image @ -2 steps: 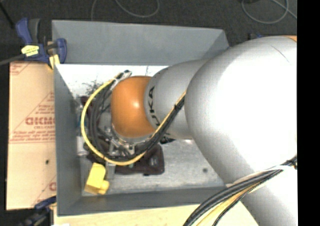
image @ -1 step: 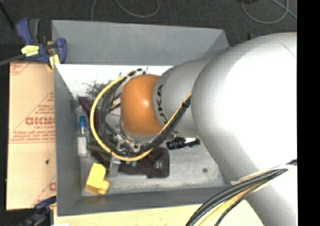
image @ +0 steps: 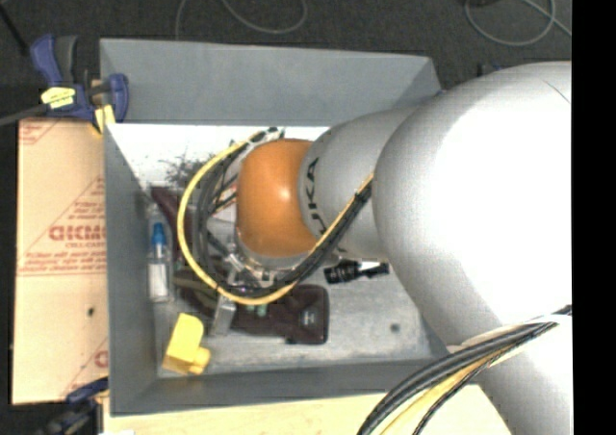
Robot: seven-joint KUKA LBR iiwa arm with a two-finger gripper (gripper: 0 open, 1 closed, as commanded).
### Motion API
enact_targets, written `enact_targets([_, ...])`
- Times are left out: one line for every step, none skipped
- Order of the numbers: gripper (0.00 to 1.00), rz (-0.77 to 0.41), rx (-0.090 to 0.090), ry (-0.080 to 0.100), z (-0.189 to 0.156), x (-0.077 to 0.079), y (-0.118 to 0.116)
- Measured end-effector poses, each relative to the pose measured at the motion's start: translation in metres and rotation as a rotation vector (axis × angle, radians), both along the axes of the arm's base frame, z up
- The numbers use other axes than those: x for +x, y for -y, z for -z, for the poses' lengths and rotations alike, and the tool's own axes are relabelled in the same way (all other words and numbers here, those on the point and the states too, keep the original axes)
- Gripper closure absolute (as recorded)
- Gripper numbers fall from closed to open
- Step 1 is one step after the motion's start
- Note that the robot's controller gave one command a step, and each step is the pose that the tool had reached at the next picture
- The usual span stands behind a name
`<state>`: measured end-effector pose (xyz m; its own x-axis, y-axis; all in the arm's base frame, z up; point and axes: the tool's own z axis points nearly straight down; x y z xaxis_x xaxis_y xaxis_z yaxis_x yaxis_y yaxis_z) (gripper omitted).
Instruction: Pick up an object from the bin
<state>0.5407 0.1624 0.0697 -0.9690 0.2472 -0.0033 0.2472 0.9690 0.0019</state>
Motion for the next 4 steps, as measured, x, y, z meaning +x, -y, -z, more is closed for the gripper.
enact_targets([1.0,-0.003,0.002,0.0,0.001,-0.003,-0.004])
enact_targets([1.0,-0.002,0.002,0.0,0.001,-0.003,-0.004])
enact_targets([1.0,-0.002,0.002,-0.002,-0.002,-0.004,-0.004])
enact_targets([1.0,-0.002,0.001,-0.009,-0.023,-0.006,-0.003])
